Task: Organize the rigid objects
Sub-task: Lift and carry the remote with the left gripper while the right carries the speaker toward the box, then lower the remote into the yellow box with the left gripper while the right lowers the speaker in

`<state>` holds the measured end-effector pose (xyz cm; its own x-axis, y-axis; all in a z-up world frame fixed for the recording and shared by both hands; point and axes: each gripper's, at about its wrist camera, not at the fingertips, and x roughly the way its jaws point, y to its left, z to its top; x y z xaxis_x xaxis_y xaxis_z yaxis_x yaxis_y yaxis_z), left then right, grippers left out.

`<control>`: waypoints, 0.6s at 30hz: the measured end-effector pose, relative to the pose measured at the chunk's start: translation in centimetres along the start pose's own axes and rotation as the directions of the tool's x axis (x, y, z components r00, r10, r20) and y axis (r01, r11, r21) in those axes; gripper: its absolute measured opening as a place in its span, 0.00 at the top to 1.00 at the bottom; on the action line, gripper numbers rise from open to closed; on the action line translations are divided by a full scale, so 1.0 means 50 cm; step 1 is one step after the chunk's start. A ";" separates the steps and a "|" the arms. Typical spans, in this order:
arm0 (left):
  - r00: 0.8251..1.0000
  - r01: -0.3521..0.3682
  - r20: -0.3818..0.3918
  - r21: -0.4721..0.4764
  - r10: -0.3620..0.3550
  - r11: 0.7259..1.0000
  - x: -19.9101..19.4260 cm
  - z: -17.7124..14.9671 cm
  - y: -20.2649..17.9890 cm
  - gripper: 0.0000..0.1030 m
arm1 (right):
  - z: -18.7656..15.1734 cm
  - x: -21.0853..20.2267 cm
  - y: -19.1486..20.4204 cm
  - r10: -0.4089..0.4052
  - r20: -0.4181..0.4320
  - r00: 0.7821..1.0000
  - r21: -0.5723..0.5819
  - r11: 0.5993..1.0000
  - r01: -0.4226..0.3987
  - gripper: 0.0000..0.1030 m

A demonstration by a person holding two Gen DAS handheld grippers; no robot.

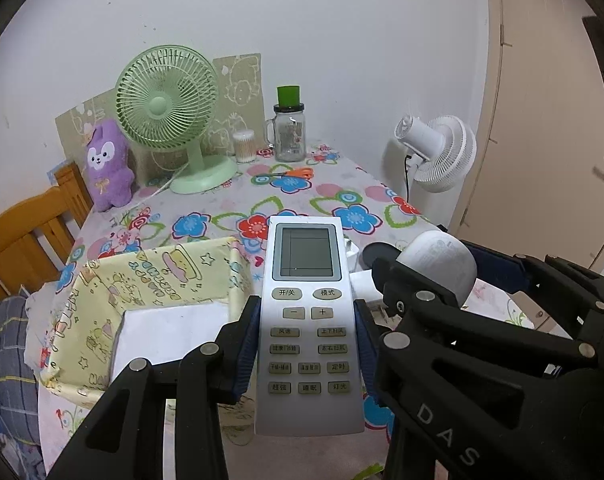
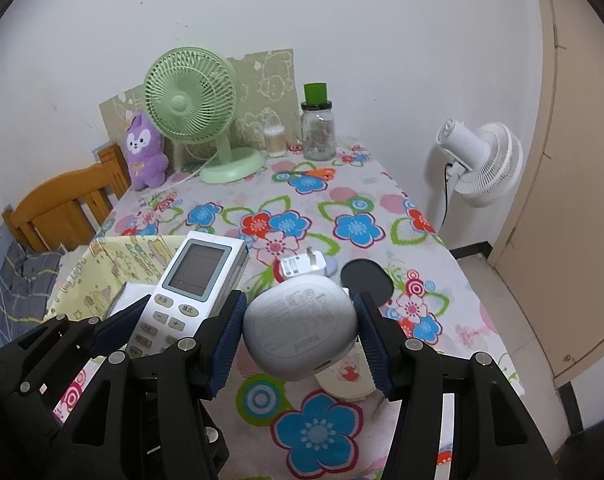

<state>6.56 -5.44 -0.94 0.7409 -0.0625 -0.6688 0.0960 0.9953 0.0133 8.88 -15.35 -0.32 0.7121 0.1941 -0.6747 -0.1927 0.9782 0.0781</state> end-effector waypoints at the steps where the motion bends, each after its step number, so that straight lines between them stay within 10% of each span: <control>1: 1.000 0.001 0.001 0.000 -0.001 1.000 -0.001 0.001 0.005 0.56 | 0.002 0.000 0.004 0.000 0.001 1.000 -0.001 1.000 0.000 0.43; 18: 1.000 -0.004 0.020 0.001 0.004 1.000 -0.003 0.019 0.109 0.56 | 0.043 0.028 0.105 0.000 -0.002 1.000 -0.031 1.000 0.000 0.43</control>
<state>7.61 -0.06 -0.08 0.7544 -0.0599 -0.6536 0.0937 0.9955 0.0169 10.30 -9.77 0.73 0.7108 0.1935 -0.6763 -0.2129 0.9755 0.0554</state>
